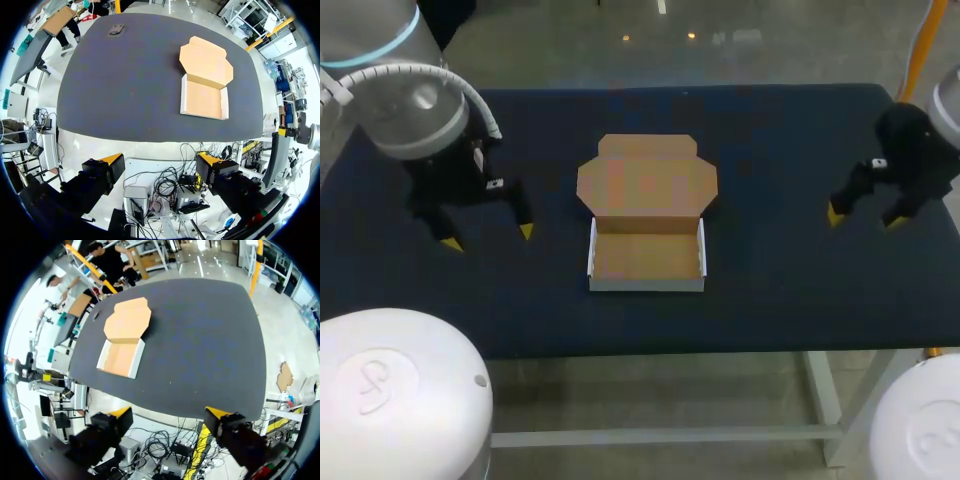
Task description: Assemble the packaging by folding the flat box into shape, placing the metal phone stand inside, and closing the box properly
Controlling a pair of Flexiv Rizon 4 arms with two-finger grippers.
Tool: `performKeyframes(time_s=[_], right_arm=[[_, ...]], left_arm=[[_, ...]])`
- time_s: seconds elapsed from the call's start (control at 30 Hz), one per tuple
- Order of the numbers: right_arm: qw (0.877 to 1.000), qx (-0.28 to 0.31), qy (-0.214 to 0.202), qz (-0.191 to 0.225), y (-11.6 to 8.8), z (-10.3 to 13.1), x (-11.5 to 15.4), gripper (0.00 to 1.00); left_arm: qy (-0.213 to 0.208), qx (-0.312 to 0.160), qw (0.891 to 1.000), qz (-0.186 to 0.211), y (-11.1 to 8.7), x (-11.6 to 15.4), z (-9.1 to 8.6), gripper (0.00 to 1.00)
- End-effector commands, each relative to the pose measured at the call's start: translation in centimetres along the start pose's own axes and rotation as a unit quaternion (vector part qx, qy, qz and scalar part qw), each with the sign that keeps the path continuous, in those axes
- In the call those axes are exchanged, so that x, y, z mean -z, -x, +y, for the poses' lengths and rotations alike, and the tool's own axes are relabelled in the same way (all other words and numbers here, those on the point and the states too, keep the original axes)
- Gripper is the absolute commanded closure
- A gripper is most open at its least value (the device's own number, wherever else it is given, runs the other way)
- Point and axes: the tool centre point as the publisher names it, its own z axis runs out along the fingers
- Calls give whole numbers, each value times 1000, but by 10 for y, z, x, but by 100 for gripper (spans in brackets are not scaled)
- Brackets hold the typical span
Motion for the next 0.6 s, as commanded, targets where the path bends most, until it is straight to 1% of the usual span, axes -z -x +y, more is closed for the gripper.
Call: performKeyframes(time_s=[0.03, 0.3, 0.6], right_arm=[[1000, 0, -3, 0, 0, 2, 1, 0], [1000, 0, -3, 0, 0, 2, 1, 0], [1000, 0, -3, 0, 0, 2, 1, 0]], left_arm=[[0, 1, 1000, -2, 0, -2, 0, 0], [-6, -5, 1000, -4, 2, -18, -4, 0], [-6, -9, 1000, -9, 17, -41, -15, 0]])
